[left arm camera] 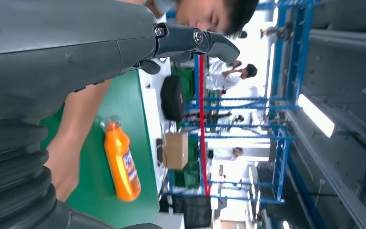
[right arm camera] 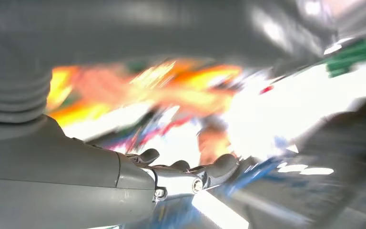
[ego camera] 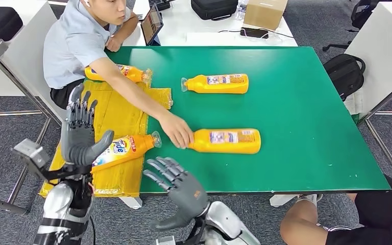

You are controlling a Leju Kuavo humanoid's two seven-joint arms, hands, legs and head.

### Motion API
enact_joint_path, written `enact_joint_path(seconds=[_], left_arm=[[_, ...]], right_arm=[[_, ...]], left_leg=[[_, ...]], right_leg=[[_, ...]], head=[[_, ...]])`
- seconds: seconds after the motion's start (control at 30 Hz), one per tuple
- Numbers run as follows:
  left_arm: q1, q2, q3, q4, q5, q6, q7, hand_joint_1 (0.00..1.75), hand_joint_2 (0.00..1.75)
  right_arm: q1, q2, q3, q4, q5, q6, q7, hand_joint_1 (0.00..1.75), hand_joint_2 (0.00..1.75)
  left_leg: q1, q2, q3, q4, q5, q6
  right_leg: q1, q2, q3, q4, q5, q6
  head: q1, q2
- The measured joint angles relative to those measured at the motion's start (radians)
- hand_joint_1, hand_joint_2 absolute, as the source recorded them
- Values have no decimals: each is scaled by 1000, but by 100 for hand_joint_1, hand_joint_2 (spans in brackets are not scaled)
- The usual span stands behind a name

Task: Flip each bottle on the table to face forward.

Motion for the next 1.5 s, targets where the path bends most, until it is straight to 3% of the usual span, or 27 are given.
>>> enact_joint_path(seconds=[0.2, 0.37, 0.5, 0.67, 0.83, 1.03, 1.2, 1.5], left_arm=[[135, -36, 32, -115, -27, 82, -14, 0, 175], [211, -68, 45, -174, -56, 173, 14, 0, 175], [238, -77, 48, -196, -66, 200, 35, 0, 175], [260, -78, 49, -207, -73, 206, 51, 0, 175], [258, -78, 49, -207, -72, 202, 57, 0, 175], [220, -78, 42, -175, -53, 185, 60, 0, 175], [192, -78, 28, -143, -38, 179, 60, 0, 175], [165, -78, 15, -112, -9, 166, 76, 0, 175]], right_arm=[[59, -93, -210, -111, 238, 24, 238, 0, 175], [107, -130, -367, -150, 294, 66, 302, 0, 175], [138, -133, -413, -173, 342, 113, 364, 0, 175], [152, -138, -436, -173, 340, 246, 445, 0, 175], [120, -145, -455, -102, 271, 265, 438, 0, 175], [7, -139, -468, 67, 210, 178, 359, 0, 175], [-84, -114, -469, 197, 218, 117, 333, 0, 175], [-180, -71, -462, 339, 234, 113, 337, 0, 175]], left_leg=[[-1, -1, -1, 0, -1, 1], [-1, -1, -1, 0, -2, 2], [-1, -1, -1, 0, -2, 2], [0, -1, -1, 0, -2, 2], [-1, -1, -1, 0, -1, 2], [-1, 0, 0, 0, 0, 2], [-1, 0, 0, 0, 0, 2], [-1, 0, -1, 0, 0, 2]], right_leg=[[-1, -1, 0, -2, 0, 0], [-1, -1, 0, -2, 0, 0], [0, -1, 0, -2, 0, 0], [0, -1, 0, -1, 0, 0], [-1, -1, 0, -2, 0, 0], [0, -1, 1, -1, 0, 0], [0, -1, 1, -1, 1, 0], [0, -1, 0, -1, 0, 0]], head=[[0, 0], [0, 0], [0, 0], [0, 0], [0, 0], [0, 0], [0, 0], [0, 0]])
